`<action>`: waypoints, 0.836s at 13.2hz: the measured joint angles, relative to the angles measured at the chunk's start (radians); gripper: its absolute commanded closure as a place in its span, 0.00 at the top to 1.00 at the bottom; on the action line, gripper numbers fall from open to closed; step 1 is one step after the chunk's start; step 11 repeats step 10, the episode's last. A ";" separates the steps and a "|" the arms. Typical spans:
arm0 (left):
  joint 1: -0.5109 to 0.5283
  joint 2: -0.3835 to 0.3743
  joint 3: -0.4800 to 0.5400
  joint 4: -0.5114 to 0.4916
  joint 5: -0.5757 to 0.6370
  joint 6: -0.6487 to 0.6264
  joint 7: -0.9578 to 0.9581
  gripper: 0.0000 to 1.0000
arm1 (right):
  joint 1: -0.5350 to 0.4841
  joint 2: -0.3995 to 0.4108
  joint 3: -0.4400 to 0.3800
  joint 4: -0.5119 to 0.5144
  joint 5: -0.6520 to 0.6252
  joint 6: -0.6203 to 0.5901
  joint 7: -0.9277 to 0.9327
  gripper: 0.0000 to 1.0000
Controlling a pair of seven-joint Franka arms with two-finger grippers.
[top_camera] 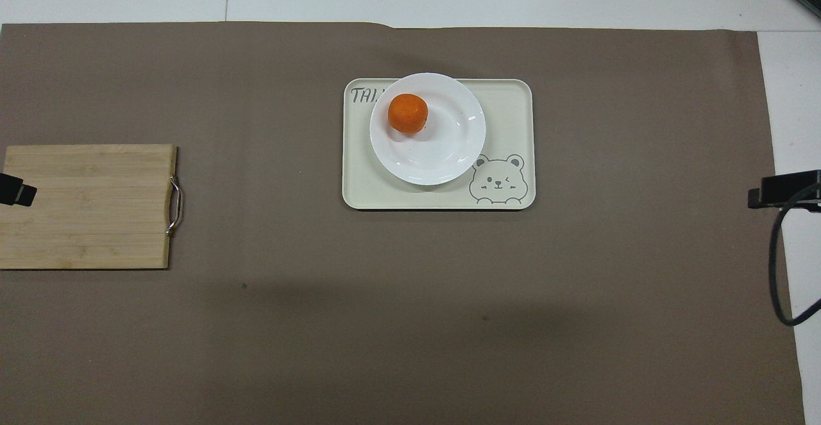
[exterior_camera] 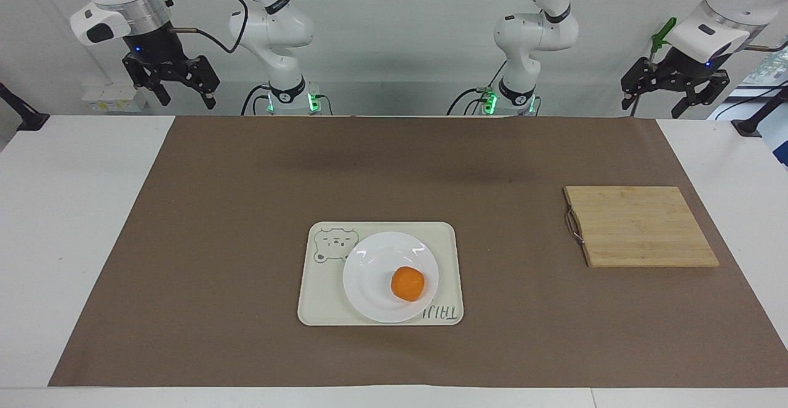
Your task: Place orange and plate with both arms
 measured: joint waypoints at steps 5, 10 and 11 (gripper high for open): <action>0.000 0.000 0.000 0.000 0.000 0.000 0.000 1.00 | 0.015 -0.007 0.008 0.000 -0.042 -0.006 0.001 1.00; 0.000 0.000 0.000 0.000 0.000 0.000 0.000 1.00 | 0.017 -0.007 0.014 -0.001 -0.041 -0.015 0.013 1.00; 0.000 0.000 0.000 0.000 0.000 0.000 0.000 1.00 | 0.017 -0.007 0.014 -0.001 -0.041 -0.015 0.013 1.00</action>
